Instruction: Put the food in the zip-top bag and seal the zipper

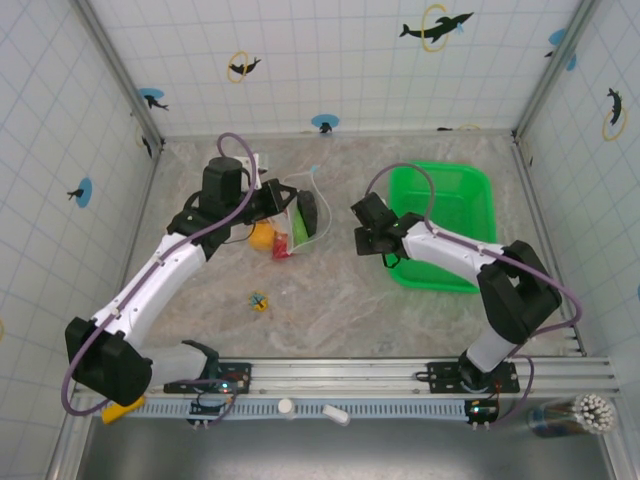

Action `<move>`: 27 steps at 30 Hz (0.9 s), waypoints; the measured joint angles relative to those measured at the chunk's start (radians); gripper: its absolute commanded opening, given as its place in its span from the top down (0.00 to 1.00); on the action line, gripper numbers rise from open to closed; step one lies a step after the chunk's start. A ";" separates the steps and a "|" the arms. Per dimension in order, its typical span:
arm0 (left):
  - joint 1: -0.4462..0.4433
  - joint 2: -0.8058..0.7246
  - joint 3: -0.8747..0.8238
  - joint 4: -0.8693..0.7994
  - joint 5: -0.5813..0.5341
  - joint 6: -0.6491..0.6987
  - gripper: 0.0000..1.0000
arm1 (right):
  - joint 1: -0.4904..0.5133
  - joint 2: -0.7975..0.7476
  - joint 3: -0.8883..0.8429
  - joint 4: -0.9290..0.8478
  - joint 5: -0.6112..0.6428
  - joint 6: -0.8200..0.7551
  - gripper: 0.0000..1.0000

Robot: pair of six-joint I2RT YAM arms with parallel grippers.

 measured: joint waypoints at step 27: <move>0.000 0.012 -0.001 0.019 0.113 -0.023 1.00 | -0.298 -0.159 -0.156 0.105 0.177 -0.156 0.38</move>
